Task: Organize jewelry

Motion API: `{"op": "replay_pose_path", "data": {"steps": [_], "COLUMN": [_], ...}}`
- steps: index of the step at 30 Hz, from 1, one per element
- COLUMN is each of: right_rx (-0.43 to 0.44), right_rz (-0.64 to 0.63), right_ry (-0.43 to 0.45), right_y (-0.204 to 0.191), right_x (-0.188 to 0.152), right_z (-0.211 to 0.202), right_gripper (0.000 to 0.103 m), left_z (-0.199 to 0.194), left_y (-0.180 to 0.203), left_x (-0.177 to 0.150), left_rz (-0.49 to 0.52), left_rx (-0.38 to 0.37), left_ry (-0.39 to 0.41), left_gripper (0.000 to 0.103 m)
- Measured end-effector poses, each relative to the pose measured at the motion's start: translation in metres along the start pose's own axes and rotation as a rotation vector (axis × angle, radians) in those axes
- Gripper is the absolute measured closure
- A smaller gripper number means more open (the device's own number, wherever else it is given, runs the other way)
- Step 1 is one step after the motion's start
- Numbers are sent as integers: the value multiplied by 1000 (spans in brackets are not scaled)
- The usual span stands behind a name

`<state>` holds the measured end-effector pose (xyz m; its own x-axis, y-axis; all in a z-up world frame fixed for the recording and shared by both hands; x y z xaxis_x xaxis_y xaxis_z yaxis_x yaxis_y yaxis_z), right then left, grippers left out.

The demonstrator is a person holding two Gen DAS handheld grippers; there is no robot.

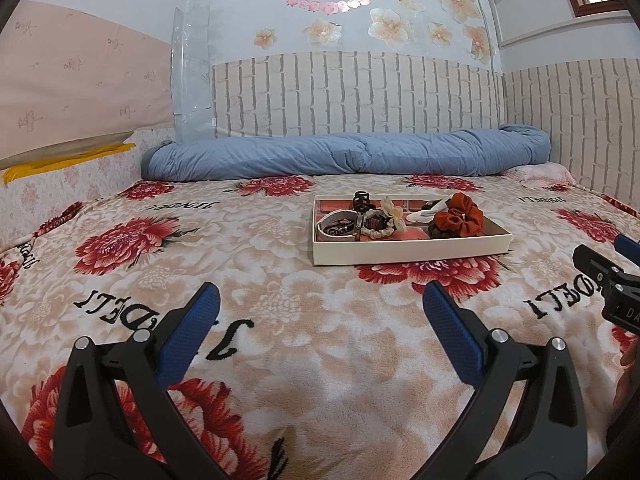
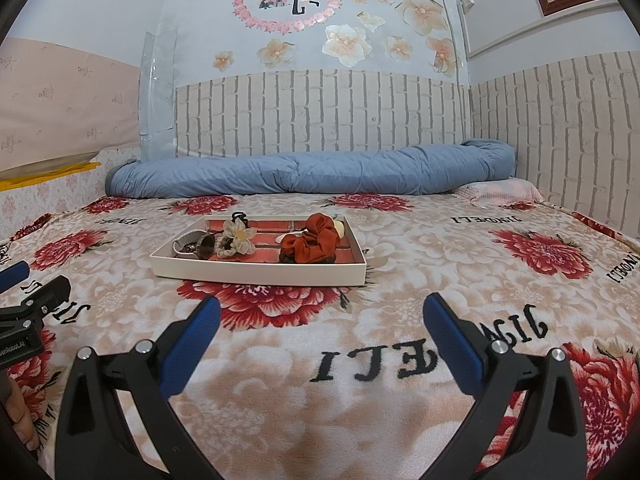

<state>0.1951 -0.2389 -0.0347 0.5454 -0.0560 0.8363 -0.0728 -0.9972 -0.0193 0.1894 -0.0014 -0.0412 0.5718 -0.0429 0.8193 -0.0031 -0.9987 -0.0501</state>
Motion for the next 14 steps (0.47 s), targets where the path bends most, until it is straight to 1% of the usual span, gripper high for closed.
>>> {"op": "replay_pose_path", "data": {"steps": [14], "right_rx": [0], "right_rz": [0], "right_ry": [2], "right_y": [0], "right_x": [0], "right_z": [0], "right_gripper": [4], "left_z": [0], "left_y": [1], "left_x": [0], "left_rz": [2], "left_rx": [4], "left_ry": [0], "left_gripper": [5]}}
Point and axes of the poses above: each gripper's, at about its wrist camera, not at the fingertips, and z roughly the way its jaws point, y to its right, x to its top, the point moved 4 cm from there along z, roughly the way its jaws point, and after that the axes turned 15 degrees about -y, right-handed, at the moved point
